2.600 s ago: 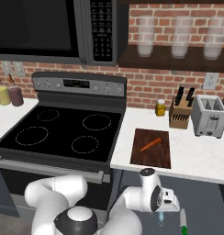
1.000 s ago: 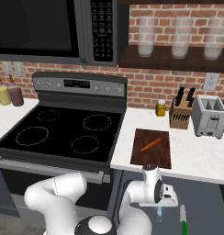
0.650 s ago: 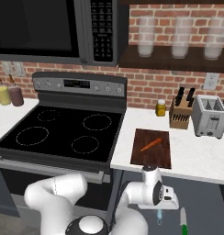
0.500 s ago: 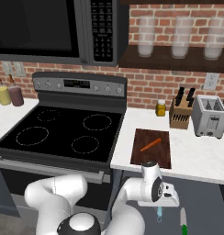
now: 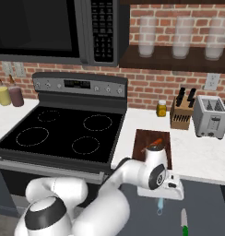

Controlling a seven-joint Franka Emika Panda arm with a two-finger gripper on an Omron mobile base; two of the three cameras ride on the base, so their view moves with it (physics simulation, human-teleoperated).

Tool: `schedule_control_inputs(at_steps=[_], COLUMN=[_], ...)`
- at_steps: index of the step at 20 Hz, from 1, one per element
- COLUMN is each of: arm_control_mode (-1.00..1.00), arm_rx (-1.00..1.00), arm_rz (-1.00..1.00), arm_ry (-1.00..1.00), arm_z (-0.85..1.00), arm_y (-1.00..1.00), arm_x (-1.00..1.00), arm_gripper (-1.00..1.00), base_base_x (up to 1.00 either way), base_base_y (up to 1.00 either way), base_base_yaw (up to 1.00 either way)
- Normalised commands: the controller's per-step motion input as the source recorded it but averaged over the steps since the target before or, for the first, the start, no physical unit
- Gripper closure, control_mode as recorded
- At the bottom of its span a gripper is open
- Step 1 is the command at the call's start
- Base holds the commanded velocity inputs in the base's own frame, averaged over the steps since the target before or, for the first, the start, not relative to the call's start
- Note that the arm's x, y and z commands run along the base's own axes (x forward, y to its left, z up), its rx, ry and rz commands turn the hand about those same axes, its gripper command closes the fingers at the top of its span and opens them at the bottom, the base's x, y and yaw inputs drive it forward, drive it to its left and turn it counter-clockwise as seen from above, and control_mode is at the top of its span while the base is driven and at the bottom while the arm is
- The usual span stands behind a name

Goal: Place the appropriate cutting tool for cutting the carrot skin on the cutting board.

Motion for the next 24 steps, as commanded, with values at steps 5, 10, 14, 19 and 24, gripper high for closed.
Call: schedule_control_inputs(at_steps=[5,10,14,19,24], arm_control_mode=[-1.00,-1.00,-1.00,-1.00,-1.00], arm_rx=[0.11,0.05,0.02,0.03,0.05], arm_rz=[-0.13,-0.21,-0.30,-0.25,-0.22], arm_ry=[0.03,0.07,0.01,0.00,0.00], arm_z=[0.96,0.68,0.21,0.00,0.00], arm_y=[0.05,0.21,0.31,0.08,0.00], arm_x=[0.11,0.72,0.98,0.77,0.53], arm_gripper=[1.00,1.00,1.00,1.00,1.00], base_base_x=[0.00,0.00,0.00,0.00,0.00], base_base_y=[0.00,0.00,0.00,0.00,0.00], base_base_yaw=[0.00,0.00,0.00,0.00,0.00])
